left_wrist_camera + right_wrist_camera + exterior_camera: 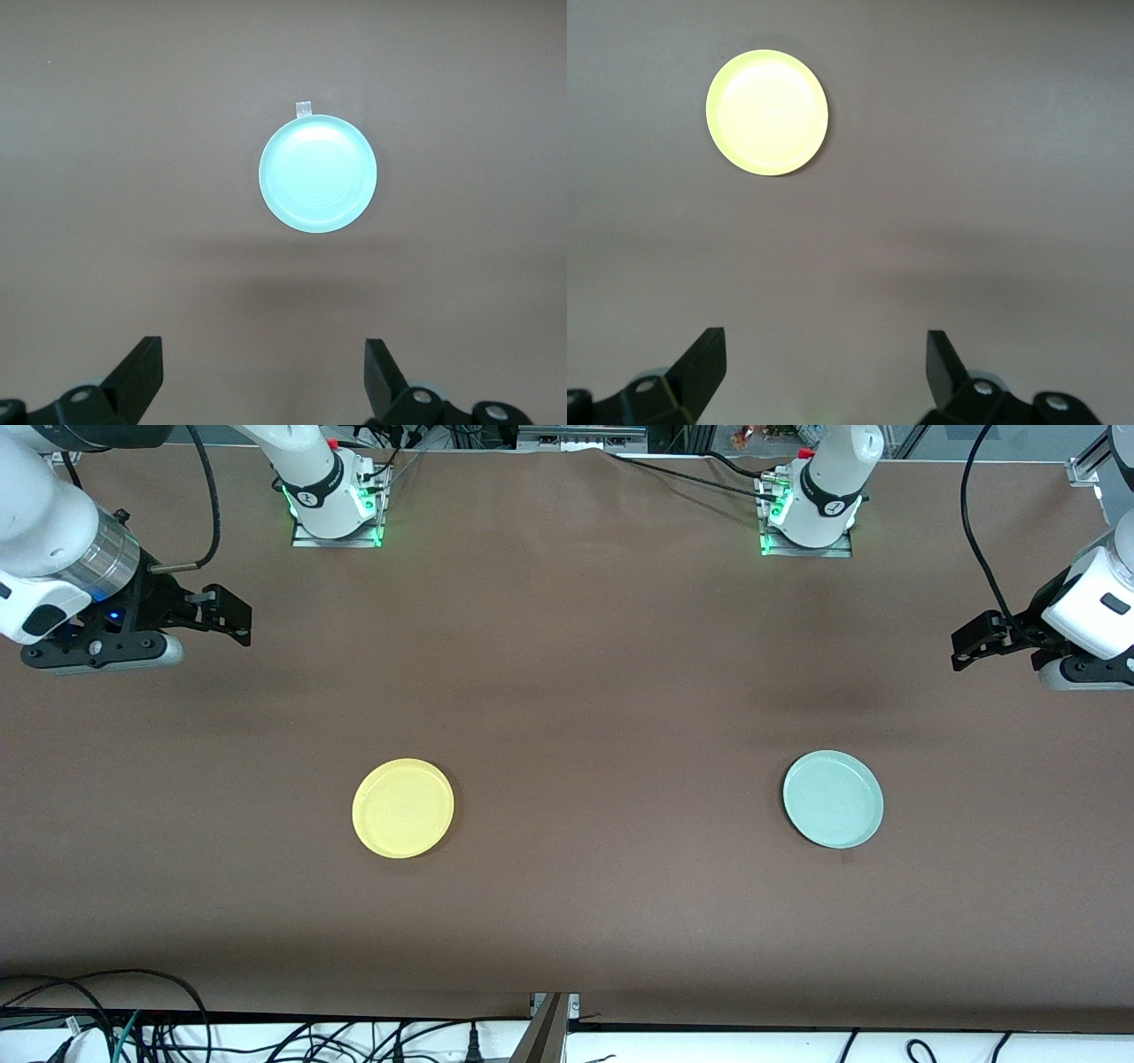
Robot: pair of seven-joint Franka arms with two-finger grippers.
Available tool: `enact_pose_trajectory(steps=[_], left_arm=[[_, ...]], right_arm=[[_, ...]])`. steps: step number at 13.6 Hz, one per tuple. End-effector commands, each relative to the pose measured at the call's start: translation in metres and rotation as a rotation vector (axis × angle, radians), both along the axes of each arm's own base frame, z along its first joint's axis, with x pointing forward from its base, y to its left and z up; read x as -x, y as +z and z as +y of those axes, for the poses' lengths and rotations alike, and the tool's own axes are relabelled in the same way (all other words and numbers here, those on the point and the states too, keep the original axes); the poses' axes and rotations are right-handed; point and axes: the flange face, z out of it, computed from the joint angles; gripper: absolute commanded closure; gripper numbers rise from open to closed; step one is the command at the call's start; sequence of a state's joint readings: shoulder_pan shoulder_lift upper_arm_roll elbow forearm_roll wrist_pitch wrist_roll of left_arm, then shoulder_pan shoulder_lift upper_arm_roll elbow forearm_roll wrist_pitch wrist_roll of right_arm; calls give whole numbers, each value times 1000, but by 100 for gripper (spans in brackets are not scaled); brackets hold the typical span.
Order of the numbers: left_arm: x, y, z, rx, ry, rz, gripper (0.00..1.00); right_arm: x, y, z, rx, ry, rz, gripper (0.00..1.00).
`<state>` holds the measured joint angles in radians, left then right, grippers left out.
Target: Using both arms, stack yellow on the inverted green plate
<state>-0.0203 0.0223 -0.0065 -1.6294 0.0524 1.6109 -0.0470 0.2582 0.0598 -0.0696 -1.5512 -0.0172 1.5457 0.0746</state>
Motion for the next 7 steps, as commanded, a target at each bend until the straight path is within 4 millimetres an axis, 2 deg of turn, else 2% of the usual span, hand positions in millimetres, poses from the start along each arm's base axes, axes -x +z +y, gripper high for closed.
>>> enact_pose_trajectory(steps=[1,6,7], left_arm=[[-3,6,-2,30,-19,5,0],[-3,6,-2,30,-19,7,0],[-4,0,1,30,-14,19,0]], right_arm=[[9,21,-3,7,-9,-19,0],[8,22,-7,5,0,-22,0],[7,21,-7,-2,-10,-19,0]])
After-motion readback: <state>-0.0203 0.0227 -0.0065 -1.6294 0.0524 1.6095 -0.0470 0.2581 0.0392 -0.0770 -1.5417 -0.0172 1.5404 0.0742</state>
